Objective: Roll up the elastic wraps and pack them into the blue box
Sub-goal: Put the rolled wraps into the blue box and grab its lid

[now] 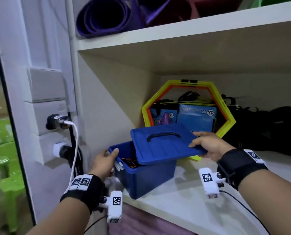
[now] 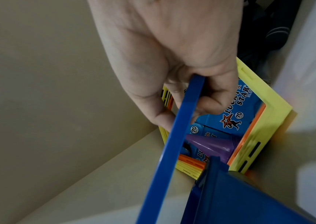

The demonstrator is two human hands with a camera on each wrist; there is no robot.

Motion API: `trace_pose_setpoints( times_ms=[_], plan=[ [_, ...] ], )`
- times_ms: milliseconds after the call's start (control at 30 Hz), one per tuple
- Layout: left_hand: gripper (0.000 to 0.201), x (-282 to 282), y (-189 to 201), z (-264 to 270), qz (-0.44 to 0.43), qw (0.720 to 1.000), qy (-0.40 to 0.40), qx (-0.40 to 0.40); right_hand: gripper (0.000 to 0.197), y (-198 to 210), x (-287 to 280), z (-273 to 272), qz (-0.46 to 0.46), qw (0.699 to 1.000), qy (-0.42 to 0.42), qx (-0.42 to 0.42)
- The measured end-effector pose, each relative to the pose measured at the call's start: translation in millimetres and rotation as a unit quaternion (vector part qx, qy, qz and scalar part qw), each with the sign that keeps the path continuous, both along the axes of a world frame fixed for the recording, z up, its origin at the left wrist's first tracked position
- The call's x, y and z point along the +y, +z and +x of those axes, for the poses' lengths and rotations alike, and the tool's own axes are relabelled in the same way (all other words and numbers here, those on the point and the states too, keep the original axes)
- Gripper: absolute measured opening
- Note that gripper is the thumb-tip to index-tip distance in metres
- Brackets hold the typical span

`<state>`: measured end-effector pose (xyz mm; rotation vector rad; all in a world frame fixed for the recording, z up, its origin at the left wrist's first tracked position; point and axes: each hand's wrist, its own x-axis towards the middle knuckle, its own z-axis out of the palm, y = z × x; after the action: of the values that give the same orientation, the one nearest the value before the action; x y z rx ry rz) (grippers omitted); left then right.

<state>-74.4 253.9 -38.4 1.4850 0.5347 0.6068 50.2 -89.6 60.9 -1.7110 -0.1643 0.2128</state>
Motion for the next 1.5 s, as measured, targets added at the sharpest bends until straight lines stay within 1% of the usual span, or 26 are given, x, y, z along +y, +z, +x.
trace_pose_setpoints(
  times_ms=[33,67,200,233,267,367,500,567,633,700,767,833,1033,1167,1267,1400,1500],
  plan=[
    [0.050,-0.8,0.3,-1.6,-0.011,1.000,0.016,-0.001,0.060,0.3,-0.1,2.1,0.000,1.000,0.000,0.000],
    [0.051,-6.4,1.9,-5.1,-0.021,0.999,0.028,-0.007,0.060,0.4,0.0,5.4,0.003,1.000,-0.002,-0.002],
    [0.016,-29.4,6.7,-12.1,-0.002,1.000,0.014,-0.010,0.061,4.3,-0.1,14.5,0.023,1.000,-0.005,-0.005],
    [0.009,-31.2,8.2,-10.6,-0.003,1.000,0.016,-0.018,0.062,5.1,-0.2,15.9,0.030,1.000,-0.002,-0.003],
    [0.007,-30.9,9.2,-9.2,-0.004,1.000,0.020,-0.022,0.062,6.8,-0.3,16.0,0.035,0.999,0.000,-0.002],
    [0.008,-27.3,16.1,-9.2,-0.006,1.000,0.027,-0.015,0.060,10.8,-0.5,15.3,0.035,0.999,0.002,-0.004],
    [0.024,-12.7,19.5,-10.7,-0.019,1.000,0.013,-0.002,0.061,10.3,3.2,15.5,0.022,1.000,0.016,0.002],
    [0.027,-8.4,19.8,-11.4,-0.035,0.999,-0.002,-0.007,0.057,8.3,5.8,12.7,0.016,1.000,0.018,0.004],
    [0.025,-8.3,20.2,-12.1,-0.042,0.999,-0.010,-0.015,0.058,6.3,8.2,9.3,0.010,1.000,0.026,0.007],
    [0.023,-10.1,20.7,-13.2,-0.028,0.999,-0.013,-0.016,0.061,5.3,9.1,6.4,0.003,0.999,0.031,0.006],
    [0.023,-9.9,20.1,-13.4,-0.015,1.000,-0.013,-0.019,0.059,6.4,7.6,3.6,0.002,1.000,0.026,0.004],
    [0.024,-7.5,18.4,-12.1,-0.011,1.000,-0.012,-0.019,0.056,8.5,4.2,1.3,0.007,1.000,0.015,0.002],
    [0.025,-3.2,15.5,-10.7,0.005,0.999,-0.024,-0.022,0.058,15.6,-15.5,-8.6,0.033,0.999,-0.035,0.000],
    [0.022,-15.3,17.4,-15.1,0.010,0.997,-0.075,-0.018,0.055,18.3,-33.8,-16.3,0.035,0.998,-0.056,-0.004],
    [0.021,-35.0,19.8,-13.8,0.004,0.992,-0.125,-0.008,0.053,17.2,-45.7,-22.3,0.034,0.997,-0.067,0.000],
    [0.020,-60.0,28.6,-5.0,-0.034,0.980,-0.196,-0.010,0.049,12.1,-60.4,-30.3,0.022,0.997,-0.079,0.010],
    [0.021,-75.1,30.5,10.2,-0.055,0.977,-0.204,-0.015,0.042,9.6,-70.1,-40.5,0.003,0.996,-0.089,0.011]
  ],
)
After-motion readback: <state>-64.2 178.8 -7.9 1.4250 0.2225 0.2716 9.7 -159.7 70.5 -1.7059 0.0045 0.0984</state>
